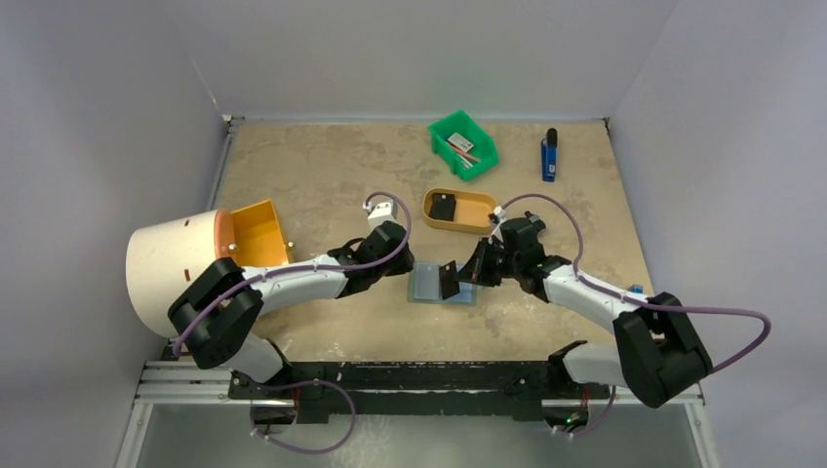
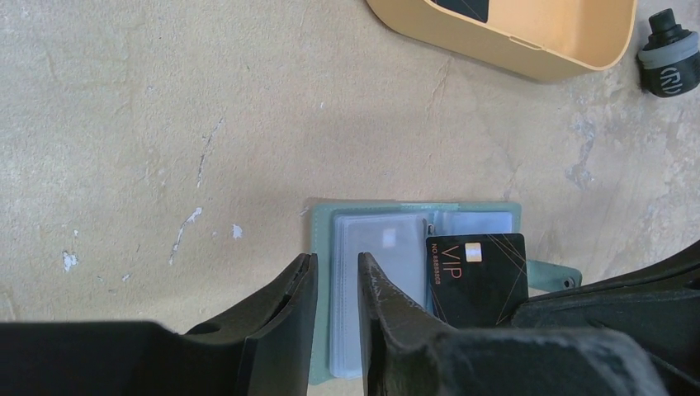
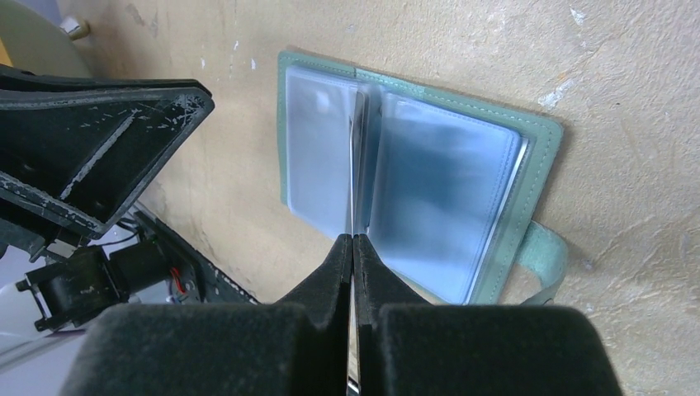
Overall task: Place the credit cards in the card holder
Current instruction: Insert the credit card into the card holder.
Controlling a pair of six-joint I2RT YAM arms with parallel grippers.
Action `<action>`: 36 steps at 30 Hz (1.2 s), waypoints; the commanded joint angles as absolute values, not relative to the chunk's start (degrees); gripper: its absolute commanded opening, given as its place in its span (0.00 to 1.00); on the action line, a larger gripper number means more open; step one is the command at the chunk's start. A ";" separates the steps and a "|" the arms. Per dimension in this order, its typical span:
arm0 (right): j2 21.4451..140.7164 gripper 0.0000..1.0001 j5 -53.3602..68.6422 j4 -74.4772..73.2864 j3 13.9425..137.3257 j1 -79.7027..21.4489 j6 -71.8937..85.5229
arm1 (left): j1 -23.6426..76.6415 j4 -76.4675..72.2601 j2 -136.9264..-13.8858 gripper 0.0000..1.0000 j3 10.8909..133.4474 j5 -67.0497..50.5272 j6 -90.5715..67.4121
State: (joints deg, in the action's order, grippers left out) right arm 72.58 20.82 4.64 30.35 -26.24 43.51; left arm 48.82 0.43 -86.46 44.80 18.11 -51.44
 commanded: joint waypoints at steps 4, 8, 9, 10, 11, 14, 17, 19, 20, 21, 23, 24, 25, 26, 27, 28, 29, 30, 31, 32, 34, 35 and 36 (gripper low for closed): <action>73.45 0.00 22.77 6.65 30.58 -26.13 42.98 | 48.89 -0.21 -85.96 0.23 45.84 19.24 -51.95; 70.98 0.00 22.06 4.95 29.49 -26.10 43.85 | 48.95 -0.11 -85.96 0.22 45.80 19.51 -52.12; 70.36 0.00 21.78 4.47 29.45 -26.13 43.92 | 48.91 -0.09 -85.96 0.22 45.71 19.51 -52.15; 69.82 0.00 21.53 4.00 29.44 -26.12 43.87 | 48.89 -0.10 -85.94 0.22 45.63 19.51 -52.15; 69.59 0.00 21.38 3.76 29.32 -26.11 43.83 | 48.91 -0.17 -86.02 0.22 45.56 19.51 -52.21; 69.77 0.00 21.44 3.58 29.06 -26.15 43.64 | 48.91 -0.39 -86.20 0.22 45.61 19.21 -52.25; 70.29 0.00 21.93 4.93 28.41 -26.13 43.72 | 48.95 -0.48 -86.39 0.21 45.63 18.99 -52.30; 71.10 0.00 22.18 5.45 28.59 -26.14 43.31 | 48.96 -0.44 -86.27 0.21 45.48 18.98 -52.42; 71.44 0.00 22.11 5.72 28.76 -26.13 43.21 | 48.96 -0.44 -86.30 0.21 45.41 18.98 -52.48; 71.70 0.00 22.08 5.90 28.82 -26.11 43.16 | 48.92 -0.40 -86.31 0.21 45.37 18.98 -52.49; 72.09 0.00 22.15 6.24 28.99 -26.10 43.07 | 48.88 -0.36 -86.23 0.21 45.33 18.98 -52.47; 72.20 0.00 22.10 6.45 29.08 -26.13 43.02 | 48.89 -0.40 -86.22 0.21 45.35 18.98 -52.47; 72.28 0.00 22.23 6.77 29.09 -26.11 42.98 | 48.93 -0.43 -86.22 0.21 45.27 18.98 -52.47; 72.45 0.00 22.50 7.33 29.12 -26.10 42.98 | 48.95 -0.50 -86.18 0.21 45.21 18.98 -52.54; 72.64 0.00 23.06 7.97 29.10 -26.16 42.92 | 48.90 -0.52 -86.22 0.21 45.26 18.98 -52.58; 72.98 0.00 23.70 8.49 29.16 -26.11 42.85 | 48.95 -0.64 -86.30 0.21 45.22 18.94 -52.63; 73.29 0.00 24.29 8.89 29.18 -26.15 42.76 | 48.94 -0.62 -86.45 0.21 45.26 18.90 -52.59; 73.50 0.00 24.72 9.45 29.11 -26.15 42.77 | 48.95 -0.66 -86.55 0.21 45.26 18.83 -52.62; 73.56 0.00 25.15 10.08 29.01 -26.11 42.92 | 48.90 -0.62 -86.80 0.21 45.21 18.75 -52.59; 73.67 0.00 25.46 10.44 28.94 -26.17 42.97 | 48.92 -0.62 -86.88 0.21 45.19 18.72 -52.56; 74.13 0.00 25.88 10.78 29.07 -26.11 42.93 | 48.89 -0.62 -87.01 0.21 44.83 18.76 -52.65; 74.43 0.00 26.04 10.93 29.06 -26.13 42.93 | 48.91 -0.63 -87.04 0.21 44.63 18.80 -52.67; 74.66 0.00 26.10 11.28 28.97 -26.11 42.97 | 48.93 -0.62 -86.97 0.21 44.48 18.85 -52.73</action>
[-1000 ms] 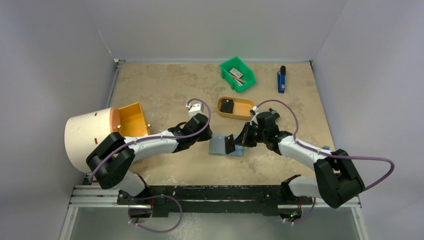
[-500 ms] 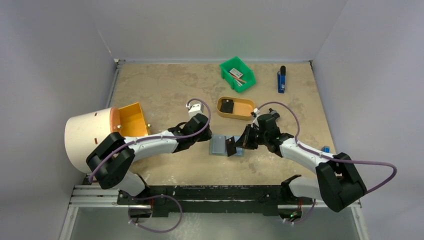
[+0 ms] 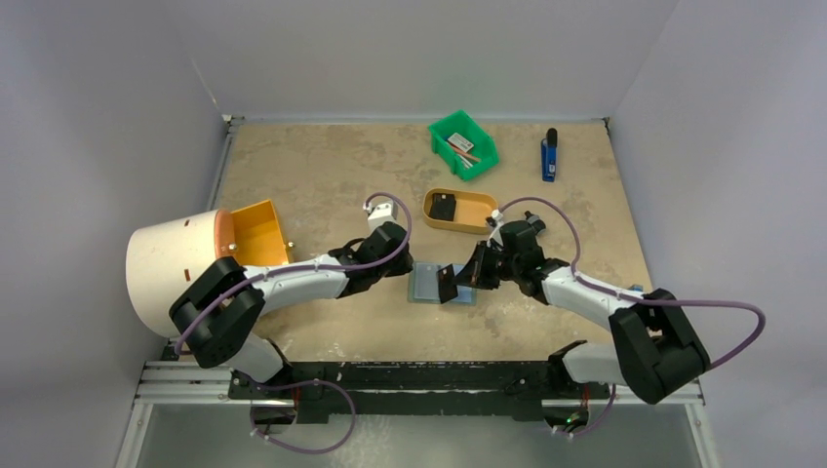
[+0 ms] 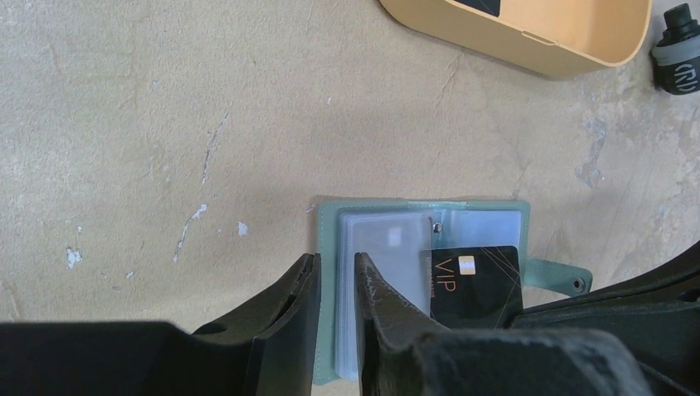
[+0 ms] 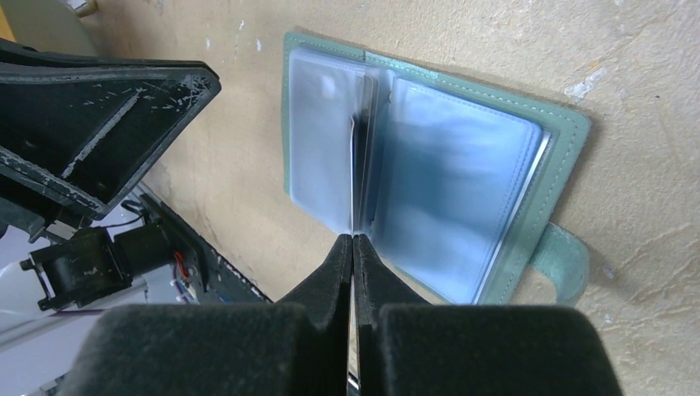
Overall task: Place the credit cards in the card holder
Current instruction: Insert the credit card into the card holder.
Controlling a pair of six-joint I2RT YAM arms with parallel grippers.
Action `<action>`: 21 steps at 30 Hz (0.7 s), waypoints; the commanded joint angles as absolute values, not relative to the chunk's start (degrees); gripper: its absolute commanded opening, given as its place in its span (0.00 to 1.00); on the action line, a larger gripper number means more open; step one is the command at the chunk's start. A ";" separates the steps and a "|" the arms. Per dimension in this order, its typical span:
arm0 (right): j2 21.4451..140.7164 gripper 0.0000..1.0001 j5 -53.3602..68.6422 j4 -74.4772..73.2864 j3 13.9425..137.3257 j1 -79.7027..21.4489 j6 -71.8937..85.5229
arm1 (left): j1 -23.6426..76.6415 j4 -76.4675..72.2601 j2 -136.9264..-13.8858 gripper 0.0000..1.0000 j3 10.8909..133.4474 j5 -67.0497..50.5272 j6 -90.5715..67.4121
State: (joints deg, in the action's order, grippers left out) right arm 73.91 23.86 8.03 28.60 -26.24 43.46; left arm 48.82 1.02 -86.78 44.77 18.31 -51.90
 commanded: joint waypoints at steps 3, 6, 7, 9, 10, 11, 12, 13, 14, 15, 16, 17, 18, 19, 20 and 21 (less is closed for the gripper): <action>75.69 0.00 26.02 12.87 28.61 -26.11 43.57 | 48.90 -0.24 -86.88 0.20 43.98 19.30 -52.87; 76.84 0.00 25.55 14.66 28.21 -26.19 44.47 | 48.89 -0.10 -86.54 0.20 43.29 19.79 -53.01; 77.27 0.00 25.54 15.32 27.95 -26.11 44.96 | 48.90 -0.09 -86.45 0.19 42.92 19.96 -53.16; 78.06 0.00 25.35 16.84 27.14 -26.11 46.06 | 48.90 -0.09 -86.23 0.18 42.17 20.27 -53.44; 78.25 0.00 25.12 17.53 26.82 -26.15 46.68 | 48.95 -0.13 -86.10 0.18 41.67 20.36 -53.63; 78.30 0.00 24.72 18.11 26.36 -26.12 47.39 | 48.94 -0.09 -85.99 0.17 41.21 20.45 -53.76; 78.19 0.00 24.27 18.67 25.61 -26.15 48.04 | 48.95 -0.11 -85.77 0.17 40.69 20.48 -53.84; 78.03 0.00 23.73 19.15 25.07 -26.16 48.94 | 48.93 -0.09 -85.57 0.17 40.30 20.54 -53.88; 77.78 0.00 23.06 19.41 24.65 -26.11 49.55 | 48.94 -0.10 -85.40 0.16 39.92 20.56 -53.99; 77.54 0.00 22.62 19.75 24.14 -26.10 50.04 | 48.94 -0.09 -85.21 0.16 39.33 20.57 -54.09; 77.26 0.00 22.21 20.04 23.75 -26.15 50.55 | 48.92 -0.15 -85.05 0.16 39.05 20.57 -54.20; 77.11 0.00 21.78 20.18 23.44 -26.11 50.92 | 48.88 -0.14 -84.93 0.15 38.93 20.50 -54.17; 77.03 0.00 21.58 20.29 23.12 -26.10 51.23 | 48.94 -0.31 -84.95 0.15 38.86 20.40 -54.16; 77.00 0.00 21.45 20.38 22.92 -26.10 51.69 | 48.90 -0.39 -85.03 0.14 38.80 20.33 -54.10; 76.99 0.00 21.45 20.72 22.61 -26.11 52.09 | 48.90 -0.54 -85.14 0.14 38.77 20.26 -54.09; 77.05 0.00 21.36 20.89 22.45 -26.10 52.37 | 48.93 -0.72 -85.23 0.13 38.72 20.07 -54.08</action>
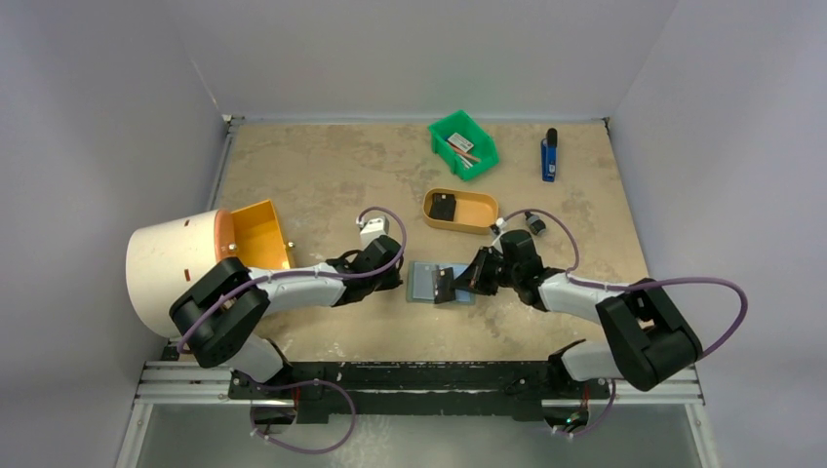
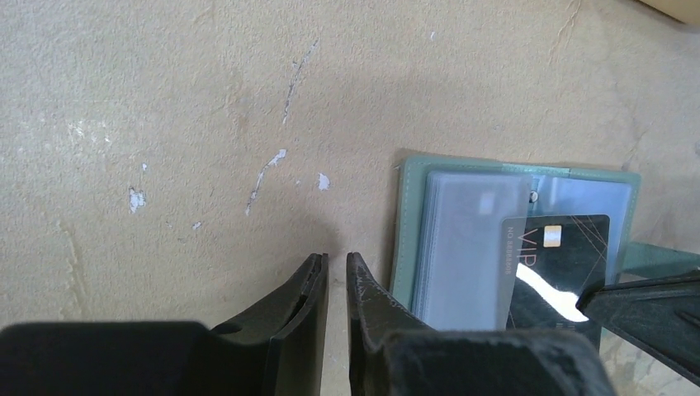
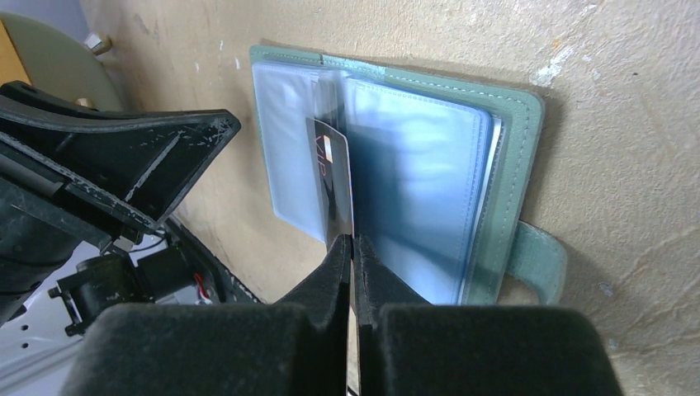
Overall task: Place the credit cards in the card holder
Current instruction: Insert the credit card into the card holder.
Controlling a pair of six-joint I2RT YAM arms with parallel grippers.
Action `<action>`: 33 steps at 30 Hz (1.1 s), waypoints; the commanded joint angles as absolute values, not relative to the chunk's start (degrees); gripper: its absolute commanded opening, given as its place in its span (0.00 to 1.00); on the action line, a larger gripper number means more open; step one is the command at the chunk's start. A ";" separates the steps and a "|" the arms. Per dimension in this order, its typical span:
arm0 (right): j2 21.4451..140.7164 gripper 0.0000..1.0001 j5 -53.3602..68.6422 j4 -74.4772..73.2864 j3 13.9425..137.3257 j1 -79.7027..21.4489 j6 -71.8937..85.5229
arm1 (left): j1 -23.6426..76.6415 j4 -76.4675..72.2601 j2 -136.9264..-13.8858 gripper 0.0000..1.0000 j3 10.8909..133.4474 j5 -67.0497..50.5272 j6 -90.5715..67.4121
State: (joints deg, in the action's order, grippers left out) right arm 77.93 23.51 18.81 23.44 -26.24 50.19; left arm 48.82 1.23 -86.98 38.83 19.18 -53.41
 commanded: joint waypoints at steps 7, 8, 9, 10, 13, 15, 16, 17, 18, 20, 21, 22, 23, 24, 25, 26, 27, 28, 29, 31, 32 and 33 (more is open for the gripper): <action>76.00 0.00 19.86 20.79 21.52 -26.11 54.45 | 48.92 -1.82 -85.80 0.11 38.16 19.08 -54.27; 75.84 0.00 19.59 20.82 21.33 -26.13 54.82 | 48.94 -1.84 -85.86 0.11 38.15 19.01 -54.18; 75.83 0.00 19.40 20.83 21.28 -26.13 54.98 | 48.88 -1.89 -85.87 0.11 38.16 18.99 -54.22; 75.85 0.00 19.27 20.95 21.19 -26.11 55.28 | 48.89 -1.93 -85.87 0.11 38.15 18.93 -54.15; 76.02 0.00 18.99 21.54 20.86 -26.15 56.11 | 48.90 -2.23 -86.00 0.11 38.08 18.77 -54.13; 76.50 0.00 18.98 22.00 20.83 -26.12 56.46 | 48.90 -2.44 -86.21 0.10 38.02 18.57 -54.06; 76.79 0.00 18.98 22.39 20.81 -26.10 56.58 | 48.89 -2.53 -86.36 0.10 38.06 18.47 -54.20; 77.13 0.00 19.10 22.82 20.94 -26.17 56.56 | 48.87 -2.62 -86.51 0.10 38.11 18.34 -54.18; 77.46 0.00 18.93 23.12 21.00 -26.13 56.72 | 48.88 -2.67 -86.65 0.10 38.07 18.24 -54.16; 77.93 0.00 18.85 23.96 20.81 -26.16 57.46 | 48.94 -2.89 -86.89 0.10 38.21 18.09 -54.22; 77.95 0.00 18.69 24.20 20.73 -26.12 57.88 | 48.91 -2.90 -87.00 0.10 38.23 17.96 -54.15; 77.96 0.00 18.56 24.45 20.66 -26.13 58.06 | 48.94 -2.94 -87.08 0.10 38.27 17.93 -54.09; 77.96 0.00 18.36 24.51 20.66 -26.11 58.28 | 48.95 -2.98 -87.09 0.10 38.25 17.81 -54.13; 77.88 0.00 18.17 24.69 20.51 -26.10 58.46 | 48.93 -3.05 -87.17 0.10 38.25 17.69 -54.06; 77.98 0.00 18.16 24.85 20.48 -26.15 58.59 | 48.95 -3.12 -87.24 0.10 38.26 17.65 -54.12; 78.15 0.00 18.11 24.91 20.57 -26.11 58.65 | 48.89 -3.16 -87.27 0.09 38.24 17.55 -54.13; 78.35 0.00 18.00 25.37 20.50 -26.13 58.69 | 48.89 -3.24 -87.32 0.09 38.29 17.50 -54.14; 78.58 0.00 17.89 25.94 20.55 -26.12 58.66 | 48.94 -3.32 -87.36 0.09 38.26 17.43 -54.06; 78.92 0.00 17.78 26.46 20.78 -26.13 58.63 | 48.95 -3.39 -87.44 0.09 38.16 17.28 -54.12; 79.49 0.00 18.25 27.46 21.08 -26.11 58.58 | 48.89 -3.59 -87.61 0.09 38.23 17.15 -54.11; 79.72 0.00 18.66 27.72 21.17 -26.12 58.54 | 48.88 -3.62 -87.67 0.09 38.23 17.06 -54.06; 79.90 0.00 18.98 27.80 21.30 -26.16 58.35 | 48.93 -3.68 -87.71 0.09 38.20 16.98 -54.20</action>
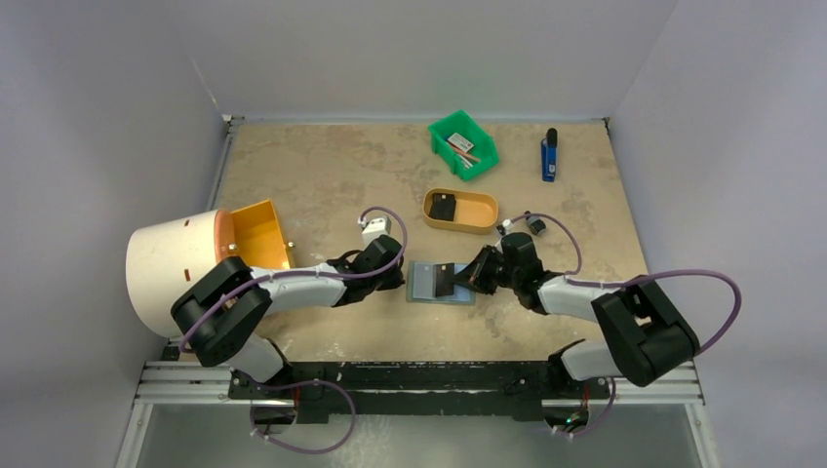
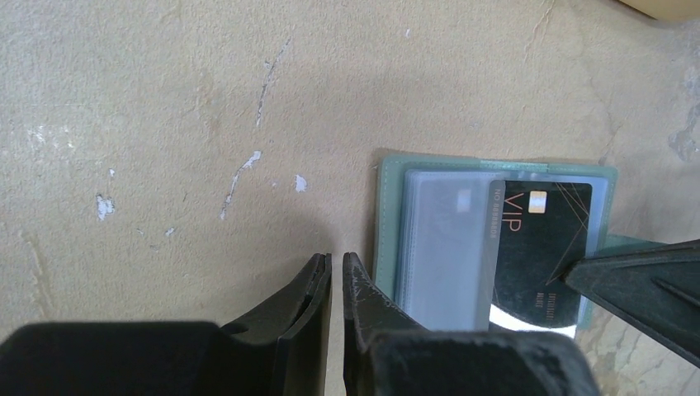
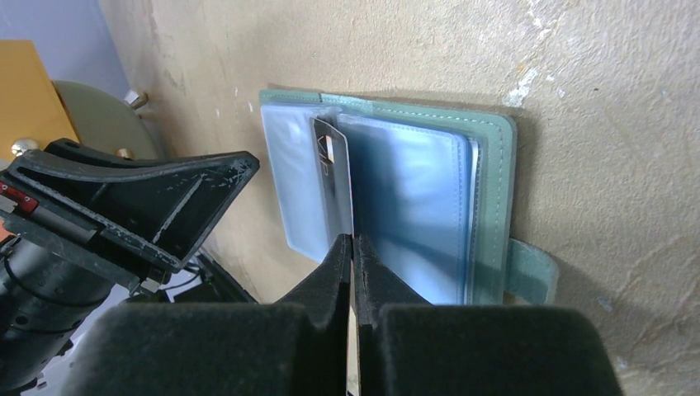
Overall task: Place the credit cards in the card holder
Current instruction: Insert the credit card into the card holder.
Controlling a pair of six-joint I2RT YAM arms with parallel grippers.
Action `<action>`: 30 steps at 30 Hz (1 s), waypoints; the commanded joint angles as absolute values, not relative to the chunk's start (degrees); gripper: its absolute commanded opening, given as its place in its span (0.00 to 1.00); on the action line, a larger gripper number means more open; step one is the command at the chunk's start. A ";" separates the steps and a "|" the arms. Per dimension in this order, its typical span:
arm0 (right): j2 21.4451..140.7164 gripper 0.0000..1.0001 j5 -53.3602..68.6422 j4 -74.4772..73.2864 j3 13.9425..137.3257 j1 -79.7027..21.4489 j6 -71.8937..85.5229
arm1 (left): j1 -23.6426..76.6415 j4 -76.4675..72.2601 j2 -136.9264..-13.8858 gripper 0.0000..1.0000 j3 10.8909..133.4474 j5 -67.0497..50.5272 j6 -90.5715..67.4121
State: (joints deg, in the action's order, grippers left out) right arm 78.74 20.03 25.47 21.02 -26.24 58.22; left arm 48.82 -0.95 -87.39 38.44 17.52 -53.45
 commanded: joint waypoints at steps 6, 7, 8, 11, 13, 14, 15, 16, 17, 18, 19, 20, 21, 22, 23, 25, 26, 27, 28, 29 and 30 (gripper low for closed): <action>81.64 0.00 20.85 28.77 22.01 -26.41 57.90 | 48.88 -4.47 -88.04 0.09 38.00 16.37 -54.31; 81.95 0.00 21.10 29.01 22.12 -26.52 57.83 | 48.91 -4.62 -88.09 0.09 37.94 16.23 -54.34; 82.26 0.00 21.43 29.16 22.33 -26.67 57.77 | 48.93 -4.80 -88.22 0.09 37.93 16.11 -54.38; 83.17 0.00 22.00 29.45 22.78 -27.06 57.50 | 49.02 -5.09 -88.48 0.09 37.75 15.79 -54.42; 83.55 0.00 22.27 29.62 23.06 -27.31 57.36 | 49.01 -5.40 -88.59 0.09 37.73 15.61 -54.53; 83.71 0.00 22.36 29.74 23.20 -27.45 57.34 | 48.96 -5.51 -88.67 0.09 37.71 15.56 -54.52; 83.86 0.00 22.53 29.79 23.32 -27.61 57.20 | 49.01 -5.53 -88.68 0.09 37.71 15.48 -54.56; 83.93 0.00 22.69 29.72 23.49 -27.67 57.07 | 48.97 -5.58 -88.70 0.09 37.71 15.47 -54.51; 83.98 0.00 22.80 29.63 23.62 -27.73 56.90 | 49.01 -5.62 -88.73 0.09 37.73 15.47 -54.51; 84.02 0.00 22.92 29.62 23.72 -27.79 56.79 | 48.92 -5.62 -88.76 0.09 37.66 15.47 -54.55; 84.09 0.00 22.89 29.62 23.77 -27.85 56.78 | 48.95 -5.75 -88.77 0.09 37.62 15.42 -54.55; 84.23 0.00 22.93 29.62 23.81 -27.94 56.73 | 48.97 -5.86 -88.77 0.09 37.57 15.39 -54.62; 84.41 0.00 22.98 29.62 23.98 -28.04 56.77 | 48.96 -5.93 -88.84 0.09 37.59 15.26 -54.64; 84.64 0.00 23.02 29.66 24.10 -28.18 56.82 | 48.96 -5.97 -88.85 0.09 37.61 15.21 -54.65; 84.86 0.00 23.03 29.70 24.27 -28.34 56.85 | 48.96 -6.04 -88.90 0.08 37.56 15.13 -54.66; 85.47 0.00 23.11 29.70 24.91 -28.85 56.78 | 49.03 -6.12 -88.94 0.08 37.54 15.05 -54.64; 85.84 0.00 23.24 29.64 25.34 -29.14 56.71 | 49.03 -6.15 -88.95 0.08 37.53 15.03 -54.65; 86.46 0.00 23.47 29.62 25.95 -29.32 56.63 | 48.97 -6.20 -88.95 0.08 37.53 14.95 -54.62; 86.87 0.00 23.67 29.62 26.31 -29.54 56.56 | 48.99 -6.19 -88.95 0.08 37.50 14.94 -54.63; 87.10 0.00 23.70 29.66 26.60 -29.74 56.55 | 48.99 -6.21 -88.95 0.09 37.49 14.90 -54.66; 87.24 0.00 23.85 29.66 26.89 -29.85 56.47 | 48.96 -6.24 -88.95 0.08 37.46 14.86 -54.65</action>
State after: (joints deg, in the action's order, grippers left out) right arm 86.15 22.63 29.50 24.45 -28.82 57.84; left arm 48.82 -3.49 -88.62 37.69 15.59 -54.02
